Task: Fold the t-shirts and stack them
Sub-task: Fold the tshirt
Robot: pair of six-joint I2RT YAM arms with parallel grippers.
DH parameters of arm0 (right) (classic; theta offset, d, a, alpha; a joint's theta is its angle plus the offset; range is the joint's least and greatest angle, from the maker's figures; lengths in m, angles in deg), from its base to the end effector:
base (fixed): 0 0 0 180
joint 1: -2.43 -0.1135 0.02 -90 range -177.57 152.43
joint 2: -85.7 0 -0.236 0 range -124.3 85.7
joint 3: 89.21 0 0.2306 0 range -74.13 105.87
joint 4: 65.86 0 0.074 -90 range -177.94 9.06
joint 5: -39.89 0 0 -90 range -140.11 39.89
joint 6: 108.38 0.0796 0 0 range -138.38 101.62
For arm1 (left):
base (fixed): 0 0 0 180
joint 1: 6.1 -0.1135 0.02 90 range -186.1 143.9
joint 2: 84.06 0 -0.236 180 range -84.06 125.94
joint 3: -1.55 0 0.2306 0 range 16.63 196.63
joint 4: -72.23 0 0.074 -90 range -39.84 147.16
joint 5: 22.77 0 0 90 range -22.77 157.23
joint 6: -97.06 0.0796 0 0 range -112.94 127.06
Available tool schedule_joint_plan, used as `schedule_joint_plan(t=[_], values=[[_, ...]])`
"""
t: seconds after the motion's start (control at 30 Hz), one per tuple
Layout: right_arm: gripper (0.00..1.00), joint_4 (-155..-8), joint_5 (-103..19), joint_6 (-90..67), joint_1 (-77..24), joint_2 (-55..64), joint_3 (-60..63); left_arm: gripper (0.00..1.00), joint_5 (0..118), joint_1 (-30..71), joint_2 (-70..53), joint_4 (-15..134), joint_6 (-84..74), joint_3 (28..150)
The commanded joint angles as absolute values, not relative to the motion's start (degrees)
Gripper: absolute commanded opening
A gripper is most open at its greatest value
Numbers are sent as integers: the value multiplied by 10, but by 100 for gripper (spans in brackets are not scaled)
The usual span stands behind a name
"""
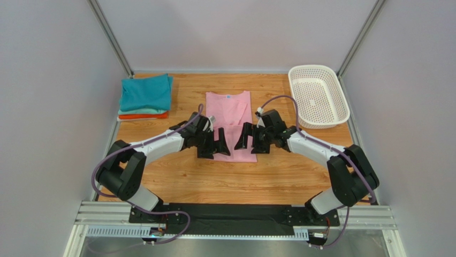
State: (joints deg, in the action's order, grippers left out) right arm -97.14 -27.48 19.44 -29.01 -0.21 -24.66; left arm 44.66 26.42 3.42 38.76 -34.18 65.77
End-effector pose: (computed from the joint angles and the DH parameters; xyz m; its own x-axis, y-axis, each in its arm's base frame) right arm 0.2463 0.1865 0.1477 -0.9531 0.0807 -0.2918 -0.1219 0.7801 0.6137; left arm 0.2386 -0.1883 0.1349 -0.9744 -0.1007 -0.2010 0.0420 0.7967 -0.6029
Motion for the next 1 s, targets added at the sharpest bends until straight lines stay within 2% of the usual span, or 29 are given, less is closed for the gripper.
schedule_joint_plan(t=[0.0,0.23,0.4,0.57,0.73,0.97], values=[[100,-926,-266,206,-292,-26,-263,100,466,262,47,414,-357,652],[100,-923,-286,209,-292,-71,-298,100,496,262,48,397,-370,620],[100,-931,-296,207,-291,-61,-305,100,514,262,24,391,-384,596],[100,-982,-301,195,-291,16,-284,100,523,262,-68,354,-383,591],[100,-1028,-345,190,-291,106,-287,100,597,262,-143,297,-383,577],[100,-1062,-372,172,-290,129,-311,97,635,235,-95,281,-388,588]])
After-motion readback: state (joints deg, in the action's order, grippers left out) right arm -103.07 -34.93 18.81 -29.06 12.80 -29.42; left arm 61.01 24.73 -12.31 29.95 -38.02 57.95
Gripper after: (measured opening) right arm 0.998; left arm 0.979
